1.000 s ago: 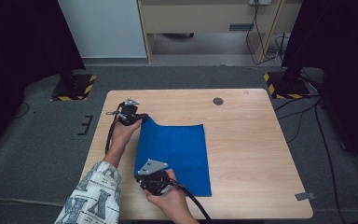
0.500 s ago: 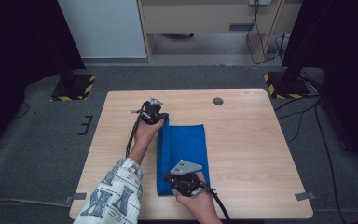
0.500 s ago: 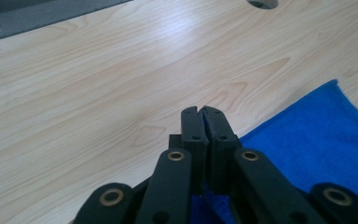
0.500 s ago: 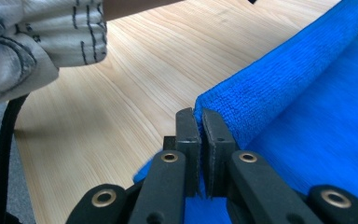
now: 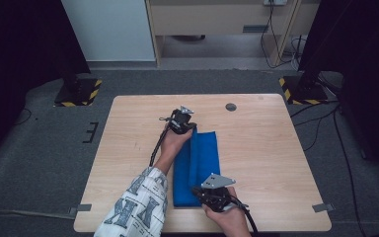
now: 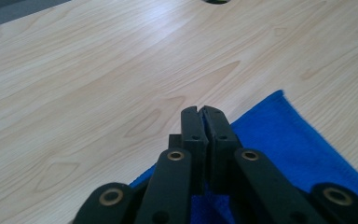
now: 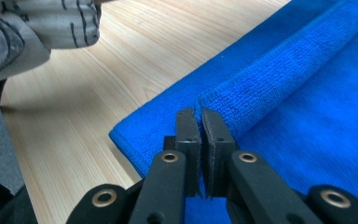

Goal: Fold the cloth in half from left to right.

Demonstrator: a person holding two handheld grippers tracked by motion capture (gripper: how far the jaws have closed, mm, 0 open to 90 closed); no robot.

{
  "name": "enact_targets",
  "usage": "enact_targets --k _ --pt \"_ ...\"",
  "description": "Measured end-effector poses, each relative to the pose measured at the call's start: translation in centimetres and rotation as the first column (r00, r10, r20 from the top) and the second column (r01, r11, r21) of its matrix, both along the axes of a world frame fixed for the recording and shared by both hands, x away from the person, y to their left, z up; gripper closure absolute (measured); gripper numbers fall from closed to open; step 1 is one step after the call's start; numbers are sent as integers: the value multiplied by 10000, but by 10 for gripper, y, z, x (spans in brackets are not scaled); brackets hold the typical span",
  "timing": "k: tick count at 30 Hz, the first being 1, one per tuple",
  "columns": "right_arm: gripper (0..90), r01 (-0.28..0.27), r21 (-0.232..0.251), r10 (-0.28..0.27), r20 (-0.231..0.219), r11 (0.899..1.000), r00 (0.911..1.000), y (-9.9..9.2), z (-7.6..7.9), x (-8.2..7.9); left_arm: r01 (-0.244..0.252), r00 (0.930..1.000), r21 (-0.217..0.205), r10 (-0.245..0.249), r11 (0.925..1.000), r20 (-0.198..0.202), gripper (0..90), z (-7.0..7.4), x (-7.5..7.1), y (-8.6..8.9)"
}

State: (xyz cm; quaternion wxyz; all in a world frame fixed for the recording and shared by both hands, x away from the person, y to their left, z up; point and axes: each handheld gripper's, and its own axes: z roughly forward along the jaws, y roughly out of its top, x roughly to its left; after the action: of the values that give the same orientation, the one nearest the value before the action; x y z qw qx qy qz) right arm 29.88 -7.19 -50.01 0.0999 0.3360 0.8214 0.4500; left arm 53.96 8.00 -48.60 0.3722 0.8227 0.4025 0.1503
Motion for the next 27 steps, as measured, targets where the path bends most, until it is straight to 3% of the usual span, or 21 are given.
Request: enact_targets --k 11,27 --pt "868 97 -228 -100 -134 9997 9999 -25 -1 -7 251 9996 108 -249 9996 -139 873 -3 -2 -28" --pt "866 145 -363 -159 -394 9992 9991 -42 -2 -6 180 9993 39 -179 9998 -336 874 -11 -1 -47"
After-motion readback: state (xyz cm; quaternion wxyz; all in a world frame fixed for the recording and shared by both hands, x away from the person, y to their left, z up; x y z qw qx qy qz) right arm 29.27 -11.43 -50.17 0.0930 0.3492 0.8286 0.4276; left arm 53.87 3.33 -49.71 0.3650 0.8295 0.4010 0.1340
